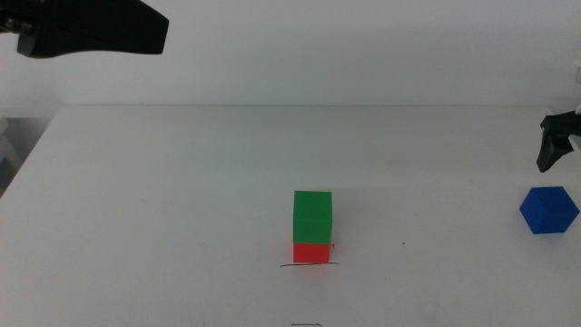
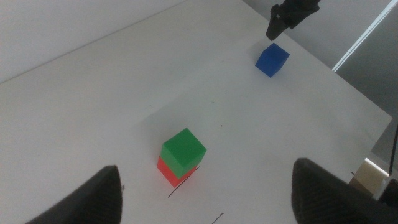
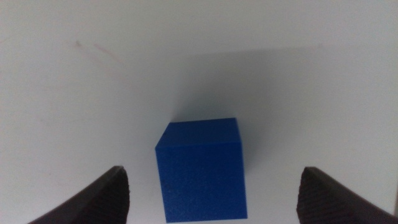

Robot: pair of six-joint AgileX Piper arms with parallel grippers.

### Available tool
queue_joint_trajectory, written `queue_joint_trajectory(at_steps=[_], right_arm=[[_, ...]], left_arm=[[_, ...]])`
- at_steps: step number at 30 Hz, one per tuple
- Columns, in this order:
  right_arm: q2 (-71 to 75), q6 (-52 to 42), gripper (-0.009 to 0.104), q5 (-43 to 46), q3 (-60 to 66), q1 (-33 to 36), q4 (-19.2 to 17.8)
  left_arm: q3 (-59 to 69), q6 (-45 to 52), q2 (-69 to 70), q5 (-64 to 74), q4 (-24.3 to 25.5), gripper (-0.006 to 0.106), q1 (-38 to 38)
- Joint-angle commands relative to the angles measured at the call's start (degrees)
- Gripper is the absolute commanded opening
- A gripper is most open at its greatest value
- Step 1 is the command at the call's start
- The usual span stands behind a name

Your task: Stack red cubes first, then green, then blue cubes in a specific spot.

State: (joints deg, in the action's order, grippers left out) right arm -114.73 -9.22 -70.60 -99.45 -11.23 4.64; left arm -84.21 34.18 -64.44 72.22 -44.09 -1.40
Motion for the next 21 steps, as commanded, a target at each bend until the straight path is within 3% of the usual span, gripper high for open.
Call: queue_joint_trajectory(at_steps=[1, 12, 21], right_arm=[[3.1, -1.4, 0.082, -3.5, -0.6, -0.2, 0.2], [3.1, -1.3, 0.082, -0.1, 5.7, -0.1, 0.9], [2.1, -1.6, 0.082, 3.2, 6.1, 1.9, -2.2]], left_arm=[[-1.6, -0.3, 0.7, -2.2, -3.0, 0.093, -0.3], [-1.6, -0.3, 0.7, -2.2, -3.0, 0.093, -0.3], [-1.6, -0.3, 0.7, -2.2, -3.0, 0.093, -0.3]])
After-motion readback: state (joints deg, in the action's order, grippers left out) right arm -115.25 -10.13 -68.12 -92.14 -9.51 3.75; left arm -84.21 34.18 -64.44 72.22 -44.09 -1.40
